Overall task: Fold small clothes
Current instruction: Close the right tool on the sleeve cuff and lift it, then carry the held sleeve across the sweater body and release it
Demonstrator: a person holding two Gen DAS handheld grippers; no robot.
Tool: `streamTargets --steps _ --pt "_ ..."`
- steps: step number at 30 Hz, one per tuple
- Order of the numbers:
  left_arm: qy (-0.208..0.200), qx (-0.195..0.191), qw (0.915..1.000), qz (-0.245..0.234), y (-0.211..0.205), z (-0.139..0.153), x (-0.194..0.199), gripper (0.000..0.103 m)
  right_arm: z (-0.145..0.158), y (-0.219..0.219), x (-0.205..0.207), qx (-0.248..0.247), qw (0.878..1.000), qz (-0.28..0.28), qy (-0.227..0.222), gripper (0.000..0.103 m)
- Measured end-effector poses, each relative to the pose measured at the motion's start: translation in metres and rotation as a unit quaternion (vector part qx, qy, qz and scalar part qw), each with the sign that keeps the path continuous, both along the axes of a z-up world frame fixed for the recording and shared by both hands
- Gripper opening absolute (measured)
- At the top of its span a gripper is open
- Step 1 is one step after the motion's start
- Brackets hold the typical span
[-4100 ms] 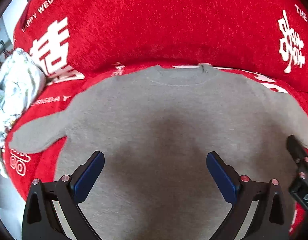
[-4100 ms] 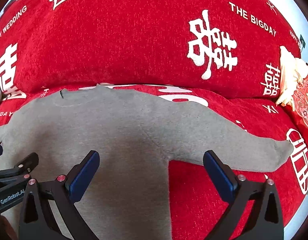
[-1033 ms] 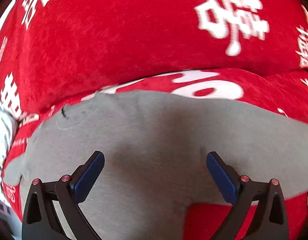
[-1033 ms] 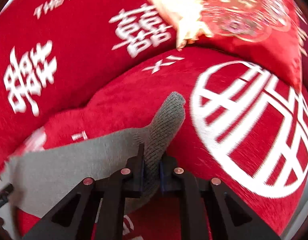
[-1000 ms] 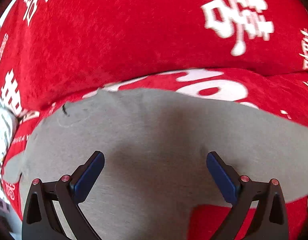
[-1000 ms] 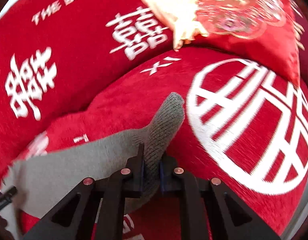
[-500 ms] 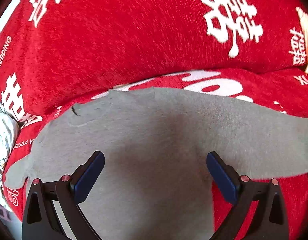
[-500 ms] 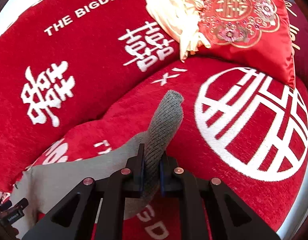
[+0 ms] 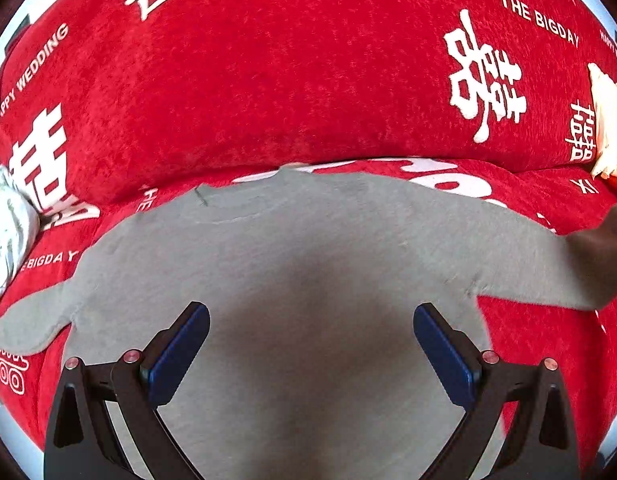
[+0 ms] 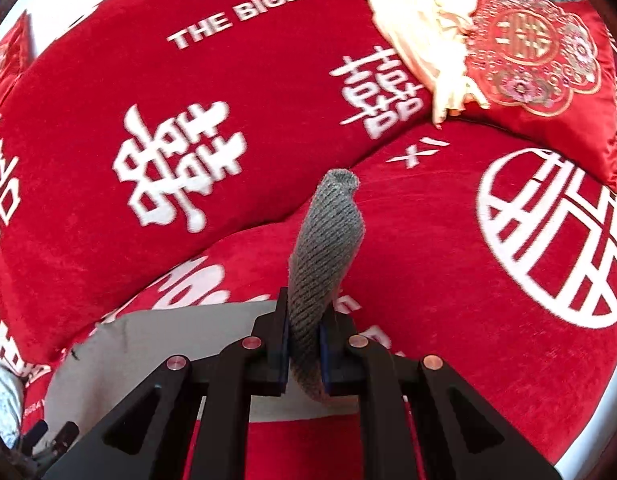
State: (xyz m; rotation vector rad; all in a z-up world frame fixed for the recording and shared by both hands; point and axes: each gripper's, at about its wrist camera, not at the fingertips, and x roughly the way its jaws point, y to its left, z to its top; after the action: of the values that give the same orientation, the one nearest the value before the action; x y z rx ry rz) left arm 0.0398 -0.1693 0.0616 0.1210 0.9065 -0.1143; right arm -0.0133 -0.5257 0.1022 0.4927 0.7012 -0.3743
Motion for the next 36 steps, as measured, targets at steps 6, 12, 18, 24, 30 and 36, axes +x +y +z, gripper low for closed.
streamTargets --steps 6,12,18,24,30,36 --pt "0.019 0.000 0.9998 0.009 0.037 -0.018 -0.011 0.102 0.004 0.045 0.015 0.007 1.000 0.027 0.004 0.013" --pt "0.034 -0.018 0.9988 0.030 0.075 -0.031 -0.019 0.102 0.012 0.099 0.033 -0.007 0.998 0.061 0.005 0.013" --pt "0.036 -0.028 0.9980 0.043 0.104 -0.032 -0.021 0.102 0.019 0.156 0.052 -0.025 0.995 0.095 0.010 0.013" --pt "0.039 -0.038 0.9968 0.058 0.138 -0.037 -0.027 0.102 0.018 0.210 0.067 -0.044 0.991 0.128 0.024 0.013" --pt "0.048 -0.052 0.9942 0.081 0.169 -0.044 -0.031 0.102 0.012 0.270 0.077 -0.069 0.983 0.168 0.033 0.013" --pt "0.050 -0.066 0.9916 0.100 0.196 -0.044 -0.037 0.102 0.009 0.321 0.090 -0.083 0.975 0.202 0.036 0.013"
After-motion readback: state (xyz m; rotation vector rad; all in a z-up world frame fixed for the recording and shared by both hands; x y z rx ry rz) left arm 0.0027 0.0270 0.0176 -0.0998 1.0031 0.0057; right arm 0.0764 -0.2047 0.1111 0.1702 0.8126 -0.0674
